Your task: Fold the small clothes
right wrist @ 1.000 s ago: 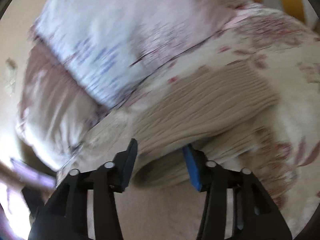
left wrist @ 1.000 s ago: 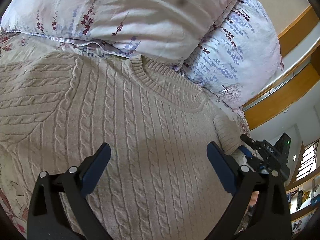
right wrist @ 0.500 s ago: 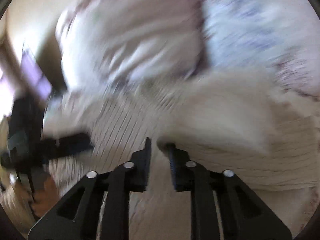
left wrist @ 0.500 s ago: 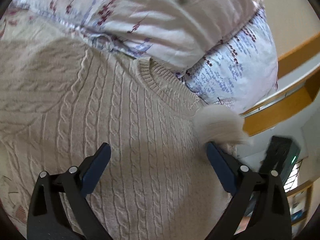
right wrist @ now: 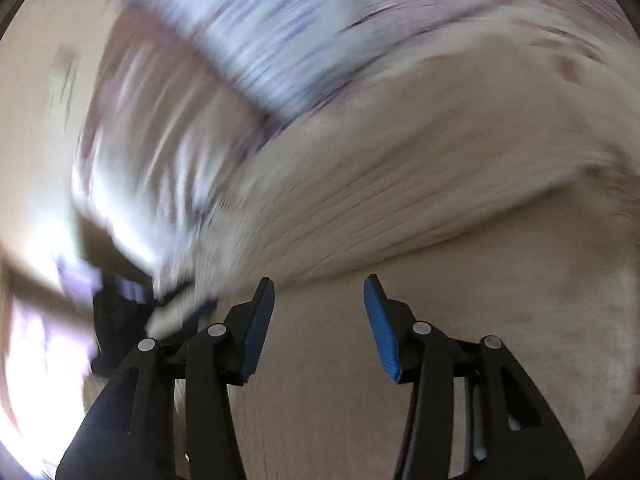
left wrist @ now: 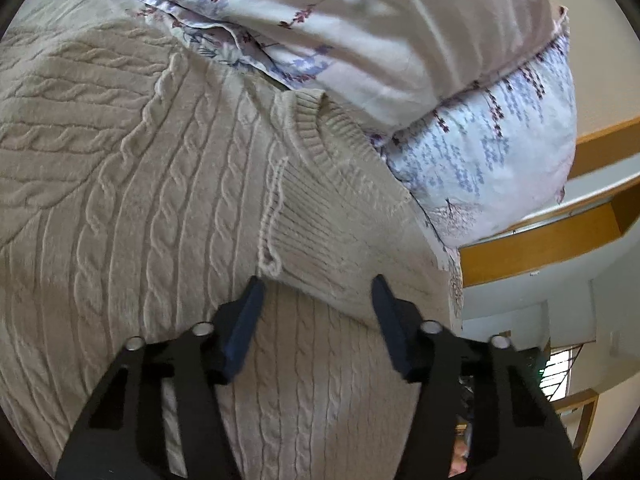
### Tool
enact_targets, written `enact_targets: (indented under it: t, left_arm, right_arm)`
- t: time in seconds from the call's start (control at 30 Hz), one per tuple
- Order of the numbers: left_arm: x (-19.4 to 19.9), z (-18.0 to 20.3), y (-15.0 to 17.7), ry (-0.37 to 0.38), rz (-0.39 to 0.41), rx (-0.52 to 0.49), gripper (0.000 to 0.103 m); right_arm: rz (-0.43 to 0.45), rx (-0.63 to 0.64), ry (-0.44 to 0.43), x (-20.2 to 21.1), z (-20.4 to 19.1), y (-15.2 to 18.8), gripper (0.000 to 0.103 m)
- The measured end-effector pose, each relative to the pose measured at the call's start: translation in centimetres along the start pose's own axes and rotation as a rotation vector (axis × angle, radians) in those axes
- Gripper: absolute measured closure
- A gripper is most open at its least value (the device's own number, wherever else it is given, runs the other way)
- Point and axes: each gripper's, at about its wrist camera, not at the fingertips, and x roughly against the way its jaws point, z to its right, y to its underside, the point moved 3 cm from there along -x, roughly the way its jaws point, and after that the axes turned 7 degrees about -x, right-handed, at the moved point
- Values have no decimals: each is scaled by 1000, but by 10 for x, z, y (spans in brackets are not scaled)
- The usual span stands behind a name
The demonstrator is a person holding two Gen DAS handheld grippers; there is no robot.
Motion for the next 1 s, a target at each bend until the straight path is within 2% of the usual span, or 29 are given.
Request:
enact_targets:
  t: [0.07, 0.13, 0.17, 0.2, 0.23, 0.27, 0.3, 0.37, 0.43, 0.6, 0.7, 0.77, 0.8, 0.87, 0.93, 1.0]
  left_arm:
    - [-3, -3, -4, -18, 3, 1, 75]
    - [-7, -4, -5, -31, 1, -7, 88]
    - [-10, -4, -7, -43, -3, -14, 94]
    - [-12, -3, -8, -53, -4, -23, 94]
    - [-14, 0, -10, -68, -2, -46, 95]
    - [-13, 2, -12, -76, 2, -66, 95]
    - [-11, 6, -16, -85, 14, -91, 95]
    - [-3, 11, -22, -89, 40, -131, 96]
    - [7, 13, -23, -121, 62, -171, 96]
    - [6, -3, -14, -227, 28, -196, 95]
    - [4, -6, -10, -246, 27, -201, 92]
    - [9, -4, -9, -263, 32, -213, 86]
    - [15, -4, -8, -268, 40, -213, 83]
    - [35, -6, -3, -227, 68, -218, 70]
    - [60, -12, 3, -191, 96, -208, 60]
    - [93, -29, 9, -171, 140, -179, 58]
  right_arm:
    - [70, -107, 19, 13, 26, -14, 54]
    - [132, -220, 16, 22, 51, -26, 55]
    - [149, -241, 7, 20, 55, -28, 59]
    - [176, -260, 2, 22, 60, -33, 62]
    - [193, -259, 14, 23, 61, -36, 73]
    - [212, -251, 24, 23, 60, -39, 89]
    - [233, -242, 14, 26, 57, -39, 93]
    - [267, -204, -3, 34, 46, -32, 94]
    - [289, -143, 19, 37, 34, -27, 94]
    - [215, -122, 147, 18, 34, -16, 94]
    - [215, -77, 229, 14, 30, -10, 91]
    - [217, -43, 261, 17, 21, -4, 74]
    - [218, -33, 261, 19, 19, 0, 69]
    - [221, -12, 244, 25, 13, 8, 51]
    - [217, 27, 200, 28, 6, 17, 46]
    - [198, 74, 152, 27, 0, 25, 45]
